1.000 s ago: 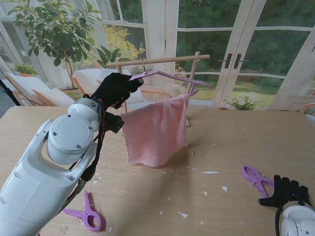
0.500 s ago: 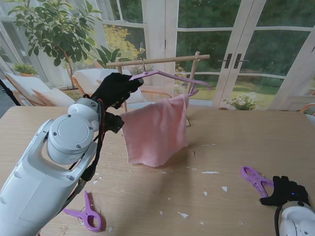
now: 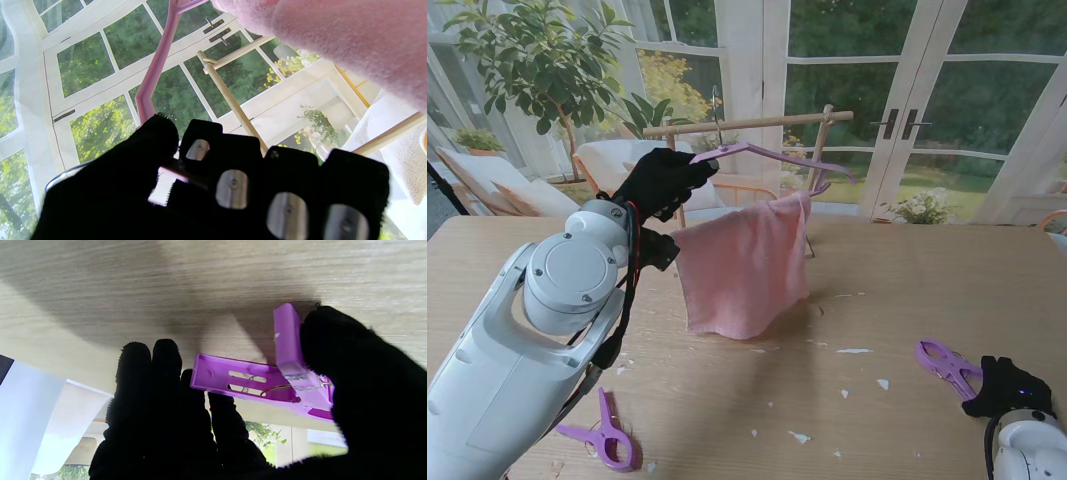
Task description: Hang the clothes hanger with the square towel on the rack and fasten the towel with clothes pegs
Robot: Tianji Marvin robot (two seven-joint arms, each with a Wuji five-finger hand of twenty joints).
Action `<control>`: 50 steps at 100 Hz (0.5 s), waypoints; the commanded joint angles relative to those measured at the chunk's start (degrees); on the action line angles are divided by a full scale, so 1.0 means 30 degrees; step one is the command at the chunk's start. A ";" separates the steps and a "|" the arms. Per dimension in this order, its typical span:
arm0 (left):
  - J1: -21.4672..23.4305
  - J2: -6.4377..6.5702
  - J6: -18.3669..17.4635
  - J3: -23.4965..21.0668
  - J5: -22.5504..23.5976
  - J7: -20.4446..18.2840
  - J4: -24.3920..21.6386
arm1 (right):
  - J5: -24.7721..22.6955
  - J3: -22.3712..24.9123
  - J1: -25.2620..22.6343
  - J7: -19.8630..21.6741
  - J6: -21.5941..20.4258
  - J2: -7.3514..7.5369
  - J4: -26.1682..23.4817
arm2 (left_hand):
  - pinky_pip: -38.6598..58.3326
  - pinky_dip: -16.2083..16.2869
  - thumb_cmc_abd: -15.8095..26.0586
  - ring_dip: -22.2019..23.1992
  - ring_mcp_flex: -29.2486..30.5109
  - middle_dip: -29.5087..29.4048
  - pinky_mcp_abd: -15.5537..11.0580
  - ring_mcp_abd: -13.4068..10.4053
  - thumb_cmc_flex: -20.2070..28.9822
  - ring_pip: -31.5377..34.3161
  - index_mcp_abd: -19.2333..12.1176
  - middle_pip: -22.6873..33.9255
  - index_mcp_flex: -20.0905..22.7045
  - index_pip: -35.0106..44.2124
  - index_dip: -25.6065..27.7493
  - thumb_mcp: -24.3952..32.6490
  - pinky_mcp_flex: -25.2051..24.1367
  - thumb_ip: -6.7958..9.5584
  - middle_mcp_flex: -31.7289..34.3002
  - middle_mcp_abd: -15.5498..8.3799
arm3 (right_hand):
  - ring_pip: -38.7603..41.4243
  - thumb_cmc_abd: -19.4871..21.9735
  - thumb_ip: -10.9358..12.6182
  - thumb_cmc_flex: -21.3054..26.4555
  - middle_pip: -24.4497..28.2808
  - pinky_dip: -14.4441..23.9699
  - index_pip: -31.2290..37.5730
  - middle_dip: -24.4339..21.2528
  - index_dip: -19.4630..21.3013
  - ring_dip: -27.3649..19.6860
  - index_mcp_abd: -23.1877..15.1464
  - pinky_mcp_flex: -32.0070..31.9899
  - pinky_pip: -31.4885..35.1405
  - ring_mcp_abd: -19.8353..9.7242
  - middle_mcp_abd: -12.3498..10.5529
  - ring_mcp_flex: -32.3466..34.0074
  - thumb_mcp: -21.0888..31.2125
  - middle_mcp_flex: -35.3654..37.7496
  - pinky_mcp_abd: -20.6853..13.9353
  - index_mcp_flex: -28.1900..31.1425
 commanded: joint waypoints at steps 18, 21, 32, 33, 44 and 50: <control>-0.0015 -0.0060 -0.0025 -0.0034 0.0029 -0.0275 -0.0185 | -0.0530 0.0290 -0.0329 -0.0786 -0.0247 -0.0298 -0.0417 | 0.5802 0.1055 0.0075 0.0006 0.0756 -0.0077 -0.0494 -0.0184 -0.0355 0.2257 0.0601 0.1214 0.1240 0.0358 0.0707 0.0005 0.0582 0.0273 0.0922 -0.0895 | 0.0877 0.1656 0.0957 0.3835 0.3256 0.6259 0.4443 0.1377 0.0871 0.0585 -0.2797 0.0961 0.0977 -0.0027 -0.1895 0.1654 0.4296 0.3455 -0.0743 0.1829; -0.0010 -0.0058 -0.0024 -0.0045 0.0032 -0.0277 -0.0192 | -0.0534 0.0378 -0.0380 -0.0905 -0.0302 -0.0323 -0.0557 | 0.5802 0.1055 0.0073 0.0006 0.0756 -0.0078 -0.0494 -0.0180 -0.0354 0.2257 0.0593 0.1215 0.1247 0.0360 0.0707 0.0005 0.0582 0.0274 0.0922 -0.0896 | 0.0868 0.1677 0.0969 0.3859 0.3243 0.6261 0.4496 0.1387 0.0860 0.0601 -0.2811 0.1001 0.0974 -0.0028 -0.1864 0.1690 0.4300 0.3486 -0.0739 0.1837; 0.0026 -0.0046 0.0003 -0.0082 0.0073 -0.0292 -0.0230 | -0.0583 0.0745 -0.0663 -0.1318 -0.0574 -0.0414 -0.1221 | 0.5802 0.1055 0.0085 0.0007 0.0755 -0.0081 -0.0487 -0.0174 -0.0342 0.2258 0.0584 0.1217 0.1252 0.0361 0.0707 0.0009 0.0579 0.0276 0.0921 -0.0896 | 0.0843 0.1712 0.0992 0.3880 0.3214 0.6275 0.4590 0.1418 0.0792 0.0647 -0.2827 0.1072 0.0974 -0.0040 -0.1905 0.1763 0.4294 0.3564 -0.0732 0.1862; 0.0031 -0.0044 0.0006 -0.0085 0.0078 -0.0294 -0.0234 | -0.0584 0.0777 -0.0697 -0.1374 -0.0607 -0.0425 -0.1292 | 0.5802 0.1055 0.0078 0.0007 0.0755 -0.0081 -0.0487 -0.0175 -0.0335 0.2258 0.0584 0.1217 0.1252 0.0361 0.0707 0.0008 0.0579 0.0276 0.0921 -0.0896 | 0.0843 0.1708 0.0994 0.3890 0.3212 0.6275 0.4594 0.1420 0.0783 0.0653 -0.2846 0.1073 0.0972 -0.0029 -0.1880 0.1765 0.4292 0.3575 -0.0730 0.1865; 0.0075 -0.0039 0.0032 -0.0095 0.0123 -0.0295 -0.0265 | -0.0679 0.1088 -0.1121 -0.1948 -0.1056 -0.0532 -0.2191 | 0.5802 0.1054 0.0094 0.0006 0.0756 -0.0084 -0.0496 -0.0184 -0.0322 0.2258 0.0599 0.1219 0.1235 0.0355 0.0707 0.0001 0.0583 0.0278 0.0921 -0.0896 | 0.0813 0.1663 0.0992 0.3865 0.3164 0.6296 0.4605 0.1430 0.0688 0.0686 -0.2849 0.1063 0.0968 0.0027 -0.1829 0.1779 0.4240 0.3630 -0.0651 0.1912; 0.0074 -0.0045 0.0052 -0.0082 0.0118 -0.0281 -0.0266 | -0.0803 0.1211 -0.1351 -0.2252 -0.1383 -0.0579 -0.2737 | 0.5802 0.1054 0.0079 0.0006 0.0756 -0.0085 -0.0499 -0.0181 -0.0317 0.2258 0.0604 0.1219 0.1227 0.0353 0.0707 -0.0006 0.0583 0.0278 0.0921 -0.0896 | 0.0799 0.1644 0.0987 0.3814 0.3129 0.6311 0.4608 0.1431 0.0638 0.0701 -0.2838 0.1077 0.0975 0.0033 -0.1839 0.1820 0.4201 0.3684 -0.0654 0.1977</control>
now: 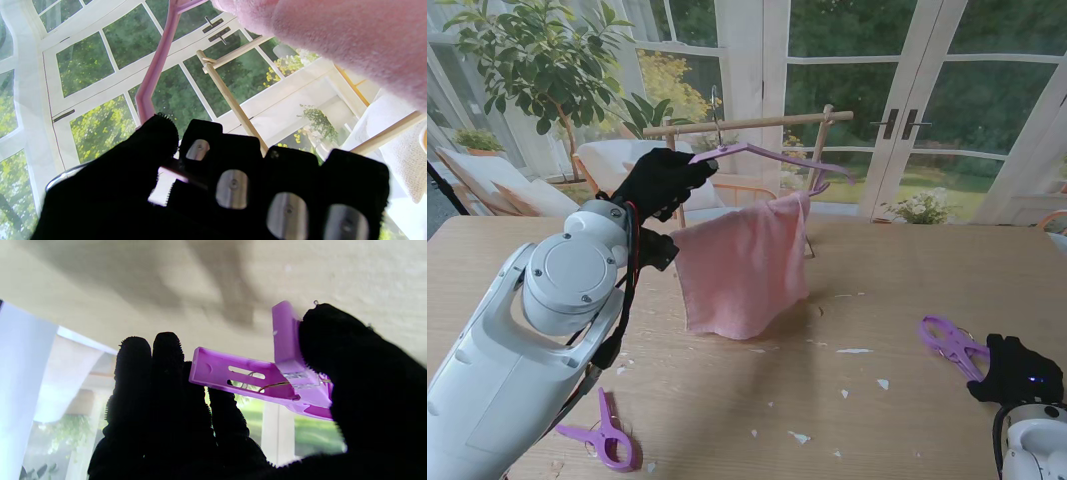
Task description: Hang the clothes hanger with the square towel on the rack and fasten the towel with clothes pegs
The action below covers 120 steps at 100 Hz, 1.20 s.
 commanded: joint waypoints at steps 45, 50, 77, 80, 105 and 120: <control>-0.0315 -0.0238 0.0193 0.0322 -0.0238 0.0116 0.0002 | -0.0879 -0.1273 0.0078 -0.0708 -0.2626 -0.0149 -0.4403 | 0.5802 0.1055 0.0223 0.0008 0.0755 -0.0086 -0.0488 -0.0177 -0.0260 0.2260 0.0620 0.1222 0.1218 0.0359 0.0707 -0.0132 0.0580 0.0284 0.0920 -0.0896 | 0.0029 0.1875 0.1014 0.3577 0.2955 0.6412 0.3035 0.1098 0.0444 0.0247 -0.2587 0.0159 0.0377 0.0343 -0.1781 0.0764 0.4032 0.2232 -0.0515 0.1602; -0.0390 -0.0275 0.0228 0.0375 -0.0305 0.0182 0.0100 | -0.0887 -0.1712 0.0462 -0.0624 -0.2733 -0.0118 -0.4558 | 0.5802 0.1056 0.0230 0.0008 0.0755 -0.0087 -0.0487 -0.0177 -0.0244 0.2259 0.0624 0.1222 0.1203 0.0356 0.0707 -0.0143 0.0579 0.0286 0.0920 -0.0896 | 0.0045 0.1873 0.1024 0.3617 0.2937 0.6430 0.3025 0.1100 0.0441 0.0266 -0.2585 0.0192 0.0393 0.0373 -0.1727 0.0808 0.4018 0.2279 -0.0529 0.1644; -0.0472 -0.0386 0.0281 0.0566 -0.0318 0.0461 0.0257 | -0.0699 -0.4096 0.2620 -0.0090 -0.2918 0.0025 -0.4959 | 0.5802 0.1055 0.0253 0.0009 0.0754 -0.0088 -0.0444 -0.0143 -0.0206 0.2254 0.0665 0.1222 0.1152 0.0373 0.0707 -0.0217 0.0570 0.0295 0.0920 -0.0896 | 0.0081 0.1934 0.1065 0.3604 0.2830 0.6550 0.2928 0.1167 0.0463 0.0385 -0.2501 0.0294 0.0485 0.0440 -0.1681 0.0931 0.3907 0.2440 -0.0436 0.1785; -0.0470 -0.0410 0.0266 0.0590 -0.0300 0.0543 0.0276 | -0.0660 -0.4312 0.2793 0.0007 -0.2896 0.0034 -0.5032 | 0.5802 0.1055 0.0255 0.0010 0.0754 -0.0088 -0.0438 -0.0140 -0.0207 0.2254 0.0662 0.1222 0.1149 0.0373 0.0707 -0.0216 0.0570 0.0296 0.0920 -0.0896 | 0.0076 0.1939 0.1070 0.3617 0.2822 0.6562 0.2908 0.1175 0.0464 0.0393 -0.2498 0.0295 0.0495 0.0453 -0.1666 0.0914 0.3899 0.2459 -0.0419 0.1795; -0.0546 -0.0487 0.0020 0.0733 -0.0118 0.0834 0.0549 | -0.0537 -0.5800 0.3960 0.0947 -0.2183 0.0084 -0.5670 | 0.5802 0.1053 0.0266 0.0014 0.0753 -0.0089 -0.0411 -0.0119 -0.0201 0.2252 0.0627 0.1223 0.1102 0.0386 0.0707 -0.0202 0.0566 0.0297 0.0920 -0.0896 | 0.0372 0.1980 0.1100 0.3600 0.2812 0.6814 0.2787 0.1277 0.0477 0.0608 -0.2292 0.0543 0.0889 0.0737 -0.1445 0.1221 0.3662 0.2789 -0.0262 0.2319; -0.0645 -0.0496 -0.0009 0.0846 0.0070 0.0872 0.0672 | -0.1166 -0.6604 0.4458 0.1325 -0.1205 0.0094 -0.6132 | 0.5802 0.1055 0.0322 0.0015 0.0756 -0.0089 -0.0417 -0.0163 -0.0184 0.2250 0.0552 0.1223 0.1088 0.0422 0.0707 -0.0268 0.0569 0.0285 0.0920 -0.0896 | 0.0747 0.2014 0.1163 0.3500 0.2883 0.7115 0.2626 0.1418 0.0505 0.0857 -0.2112 0.0662 0.1318 0.0954 -0.1201 0.1379 0.3498 0.3013 -0.0096 0.2578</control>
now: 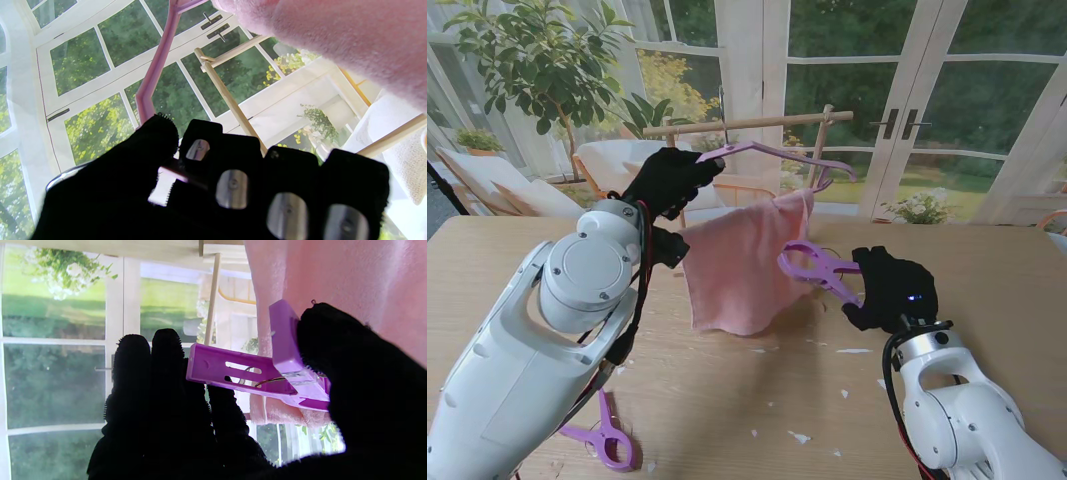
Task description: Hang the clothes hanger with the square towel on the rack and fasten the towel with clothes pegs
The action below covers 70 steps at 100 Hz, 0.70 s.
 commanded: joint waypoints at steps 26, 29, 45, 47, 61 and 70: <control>-0.0180 -0.0360 -0.0235 0.0186 0.0101 0.0526 0.0233 | 0.0907 -0.1441 0.0982 0.0875 0.1856 -0.0263 -0.0788 | 0.5802 0.1045 0.0342 0.0014 0.0755 -0.0074 -0.0445 -0.0151 -0.0213 0.2249 0.0525 0.1223 0.1078 0.0447 0.0707 -0.0276 0.0573 0.0291 0.0920 -0.0898 | 0.0908 0.1889 0.0767 0.3718 0.3007 0.7505 0.2633 0.1378 0.0609 0.0568 -0.1982 0.0350 0.1129 0.1099 -0.0956 0.0936 0.3223 0.2522 -0.0081 0.2037; -0.0172 -0.0356 -0.0232 0.0179 0.0116 0.0523 0.0241 | 0.0700 -0.1595 0.1068 0.0797 0.2114 -0.0272 -0.0758 | 0.5802 0.1045 0.0347 0.0014 0.0755 -0.0074 -0.0443 -0.0153 -0.0203 0.2249 0.0526 0.1223 0.1079 0.0449 0.0707 -0.0269 0.0572 0.0293 0.0920 -0.0898 | 0.0989 0.1873 0.0708 0.3802 0.3032 0.7553 0.2685 0.1395 0.0601 0.0614 -0.2008 0.0373 0.1212 0.1097 -0.0952 0.0989 0.3220 0.2575 -0.0066 0.2067; -0.0115 -0.0243 -0.0101 0.0157 0.0544 0.0300 0.0168 | -0.1016 -0.2119 0.1363 0.0428 0.2938 -0.0266 -0.0613 | 0.5802 0.1045 0.0374 0.0016 0.0755 -0.0074 -0.0465 -0.0165 -0.0169 0.2252 0.0566 0.1223 0.1081 0.0449 0.0707 -0.0293 0.0579 0.0297 0.0920 -0.0898 | 0.1374 0.1839 0.0490 0.4016 0.3177 0.7805 0.2992 0.1501 0.0565 0.0863 -0.2045 0.0516 0.1630 0.1141 -0.0897 0.1052 0.3189 0.2698 -0.0095 0.2037; -0.0122 -0.0221 -0.0091 0.0163 0.0655 0.0258 0.0174 | -0.1366 -0.2179 0.1395 0.0400 0.3068 -0.0261 -0.0598 | 0.5802 0.1044 0.0361 0.0015 0.0756 -0.0074 -0.0477 -0.0181 -0.0173 0.2252 0.0563 0.1223 0.1079 0.0449 0.0707 -0.0312 0.0582 0.0295 0.0920 -0.0898 | 0.1456 0.1822 0.0469 0.4045 0.3210 0.7855 0.3040 0.1525 0.0561 0.0910 -0.2067 0.0548 0.1715 0.1154 -0.0877 0.1083 0.3183 0.2727 -0.0105 0.2046; -0.0182 -0.0141 0.0102 0.0265 0.1215 0.0088 0.0198 | -0.3955 -0.2402 0.1488 0.0649 0.3740 -0.0207 -0.0678 | 0.5802 0.1016 0.0413 0.0000 0.0763 -0.0084 -0.0650 -0.0309 -0.0140 0.2255 0.0510 0.1209 0.1063 0.0469 0.0707 -0.0389 0.0621 0.0311 0.0920 -0.0988 | 0.1657 0.1936 0.0453 0.4026 0.3278 0.8040 0.3129 0.1652 0.0472 0.1073 -0.2018 0.0558 0.1934 0.1156 -0.0839 0.0991 0.3144 0.2627 -0.0157 0.1981; -0.0250 -0.0092 0.0259 0.0372 0.1612 -0.0005 0.0216 | -0.5719 -0.2492 0.1516 0.0985 0.3989 -0.0188 -0.0786 | 0.5802 0.0978 0.0475 -0.0021 0.0767 -0.0098 -0.0818 -0.0413 -0.0092 0.2263 0.0464 0.1212 0.1034 0.0476 0.0707 -0.0471 0.0651 0.0336 0.0920 -0.1064 | 0.1726 0.1976 0.0458 0.4070 0.3299 0.8143 0.3157 0.1722 0.0430 0.1140 -0.2045 0.0625 0.2044 0.1101 -0.0860 0.1029 0.3072 0.2664 -0.0158 0.1992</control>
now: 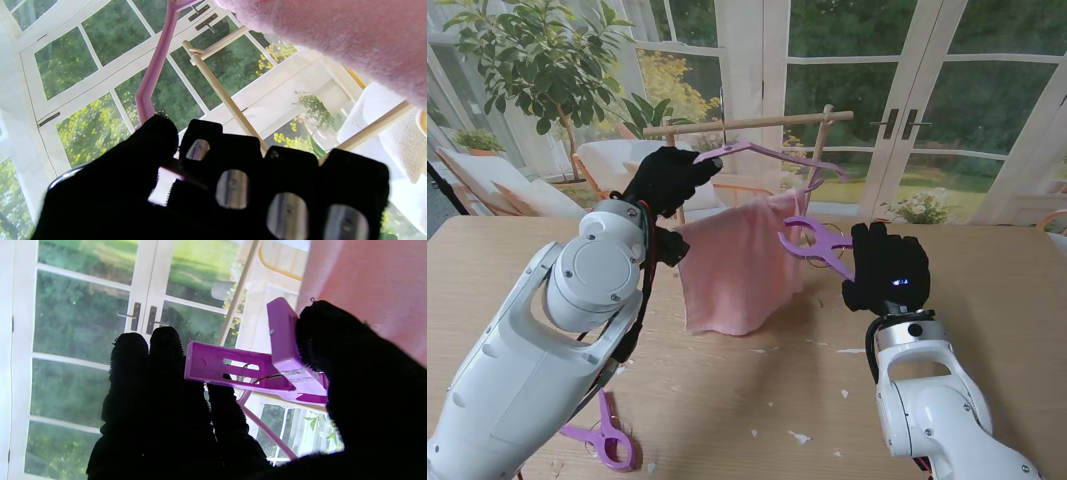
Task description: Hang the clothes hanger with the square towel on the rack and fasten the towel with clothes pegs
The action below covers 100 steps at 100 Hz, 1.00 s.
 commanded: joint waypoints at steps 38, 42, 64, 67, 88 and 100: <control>-0.0468 0.0025 0.0674 0.0479 0.0894 -0.0535 -0.0080 | -0.4859 -0.0422 0.0653 0.2208 -0.0185 -0.0173 -0.0960 | 0.5802 0.0824 0.0643 -0.0121 0.0778 -0.0153 -0.1278 -0.0688 0.0064 0.2287 0.0372 0.1218 0.0962 0.0539 0.0706 -0.0794 0.0731 0.0407 0.0916 -0.1239 | 0.0674 0.2153 0.0762 0.4109 0.3310 0.8640 0.3373 0.1495 0.0498 0.0569 -0.2216 0.0584 0.1138 0.0847 -0.1105 0.0814 0.3059 0.2383 -0.0620 0.1396; -0.0521 0.0008 0.0739 0.0554 0.0909 -0.0515 -0.0066 | -0.5219 -0.0494 0.0774 0.2501 -0.0318 -0.0189 -0.1044 | 0.5802 0.0812 0.0684 -0.0132 0.0778 -0.0159 -0.1302 -0.0703 0.0053 0.2291 0.0369 0.1218 0.0955 0.0543 0.0706 -0.0830 0.0733 0.0412 0.0916 -0.1253 | 0.0667 0.2163 0.0749 0.4127 0.3292 0.8669 0.3373 0.1523 0.0496 0.0584 -0.2242 0.0584 0.1136 0.0820 -0.1115 0.0799 0.3028 0.2375 -0.0629 0.1396; -0.0713 -0.0063 0.1095 0.0878 0.0932 -0.0467 -0.0099 | -0.6678 -0.1093 0.1909 0.4098 -0.0948 -0.0277 -0.1020 | 0.5802 0.0765 0.0732 -0.0175 0.0777 -0.0180 -0.1422 -0.0754 0.0120 0.2310 0.0322 0.1229 0.0948 0.0575 0.0706 -0.0925 0.0751 0.0445 0.0914 -0.1312 | 0.0723 0.2106 0.0749 0.4375 0.3244 0.8850 0.3388 0.1634 0.0491 0.0676 -0.2257 0.0805 0.1275 0.0731 -0.1090 0.0937 0.3081 0.2465 -0.0733 0.1420; -0.0728 -0.0064 0.1126 0.0904 0.0923 -0.0482 -0.0125 | -0.6869 -0.1184 0.2095 0.4303 -0.0991 -0.0293 -0.0946 | 0.5802 0.0761 0.0756 -0.0180 0.0776 -0.0183 -0.1432 -0.0757 0.0133 0.2312 0.0318 0.1230 0.0944 0.0576 0.0706 -0.0940 0.0752 0.0448 0.0914 -0.1313 | 0.0759 0.2066 0.0749 0.4472 0.3248 0.8910 0.3402 0.1661 0.0500 0.0703 -0.2269 0.0880 0.1362 0.0733 -0.1088 0.0966 0.3122 0.2502 -0.0772 0.1404; -0.0828 -0.0024 0.1401 0.1045 0.1084 -0.0648 -0.0275 | -0.7625 -0.1576 0.3041 0.5424 -0.1171 -0.0386 -0.0463 | 0.5802 0.0722 0.0792 -0.0213 0.0778 -0.0199 -0.1570 -0.0844 0.0151 0.2325 0.0303 0.1238 0.0943 0.0587 0.0706 -0.1044 0.0775 0.0467 0.0912 -0.1356 | 0.1497 0.1619 0.0603 0.5350 0.3460 0.9569 0.3955 0.2130 0.0399 0.1176 -0.2477 0.1286 0.2142 0.0600 -0.1034 0.1274 0.3480 0.2890 -0.1073 0.1567; -0.0840 -0.0030 0.1551 0.1124 0.1135 -0.0664 -0.0336 | -0.7809 -0.1605 0.3224 0.5753 -0.1392 -0.0385 -0.0365 | 0.5802 0.0710 0.0787 -0.0223 0.0778 -0.0204 -0.1596 -0.0854 0.0170 0.2329 0.0291 0.1239 0.0924 0.0586 0.0706 -0.1057 0.0778 0.0478 0.0911 -0.1356 | 0.1800 0.1331 0.0570 0.6172 0.3536 0.9812 0.4301 0.2386 0.0346 0.1286 -0.2653 0.1465 0.2403 0.0768 -0.1065 0.1482 0.3650 0.3194 -0.1109 0.1539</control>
